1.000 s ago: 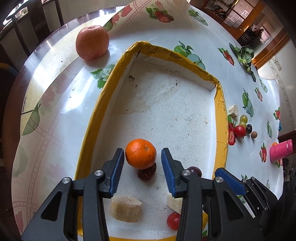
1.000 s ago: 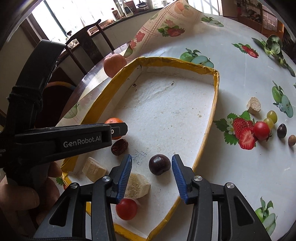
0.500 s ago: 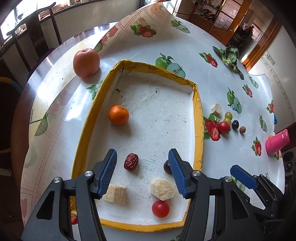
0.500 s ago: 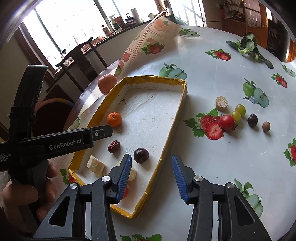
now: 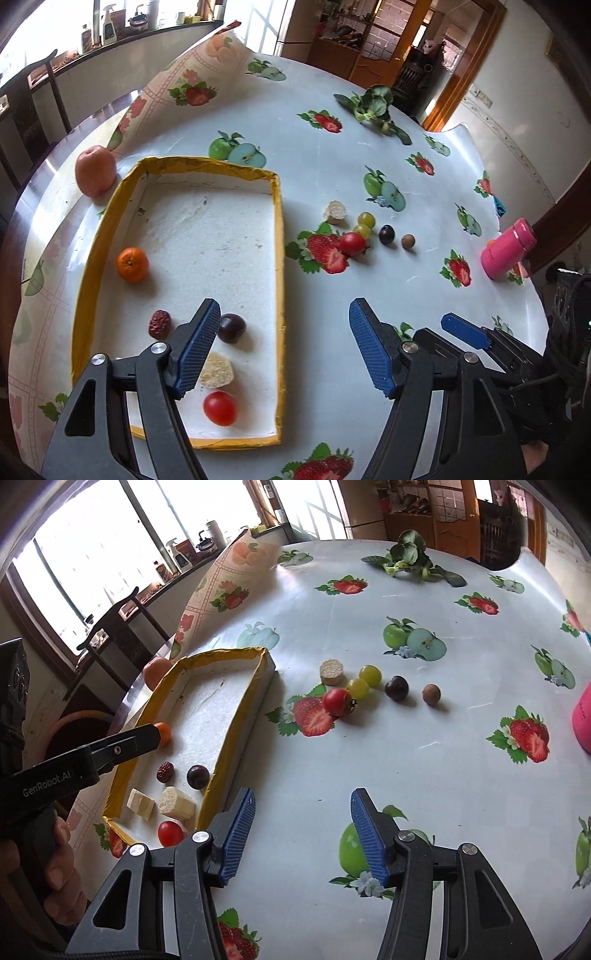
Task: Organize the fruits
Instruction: 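Withdraw both open tools from the tray toward the remaining foods, then grasp the red tomato with the left tool while the right tool grasps the brown round fruit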
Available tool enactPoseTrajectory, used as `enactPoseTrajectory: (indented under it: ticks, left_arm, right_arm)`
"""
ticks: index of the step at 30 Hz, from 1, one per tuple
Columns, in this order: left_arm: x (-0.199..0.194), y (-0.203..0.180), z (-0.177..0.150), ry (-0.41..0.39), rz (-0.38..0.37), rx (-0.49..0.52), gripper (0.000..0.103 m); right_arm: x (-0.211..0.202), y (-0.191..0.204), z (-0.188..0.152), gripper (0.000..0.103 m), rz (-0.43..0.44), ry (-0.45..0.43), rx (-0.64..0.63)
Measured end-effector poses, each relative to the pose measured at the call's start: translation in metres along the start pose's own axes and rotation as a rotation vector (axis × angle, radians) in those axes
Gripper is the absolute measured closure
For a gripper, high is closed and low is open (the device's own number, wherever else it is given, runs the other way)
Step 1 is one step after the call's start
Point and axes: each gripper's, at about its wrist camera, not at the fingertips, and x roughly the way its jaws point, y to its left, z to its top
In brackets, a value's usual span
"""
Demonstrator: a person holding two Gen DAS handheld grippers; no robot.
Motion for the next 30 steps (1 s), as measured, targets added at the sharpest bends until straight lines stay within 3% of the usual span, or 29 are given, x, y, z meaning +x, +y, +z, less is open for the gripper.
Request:
enactPoseTrajectory:
  ticks: [4,12,15,18,30]
  left_arm:
    - [0.007,-0.027,-0.001,0.013,-0.033,0.041,0.031]
    - [0.029,-0.059,0.008,0.016,-0.026,0.098,0.031]
    - [0.047,-0.063,0.014,0.065,-0.026,0.087,0.031]
    - [0.061,-0.063,0.018,0.055,-0.114,0.058,0.031]
    - [0.131,-0.070,0.045,0.122,0.021,0.100,0.032]
  right_arm:
    - [-0.010,-0.023,-0.002,0.040,-0.022,-0.020,0.040]
    - [-0.011,-0.054,0.002,0.041,-0.062,-0.027,0.068]
    - [-0.004,-0.066,0.008,0.051,-0.066,-0.027,0.082]
    - [0.005,-0.079,0.020,0.057,-0.079,-0.031,0.093]
    - [0.074,-0.104,0.072,0.070,-0.138,0.024,0.028]
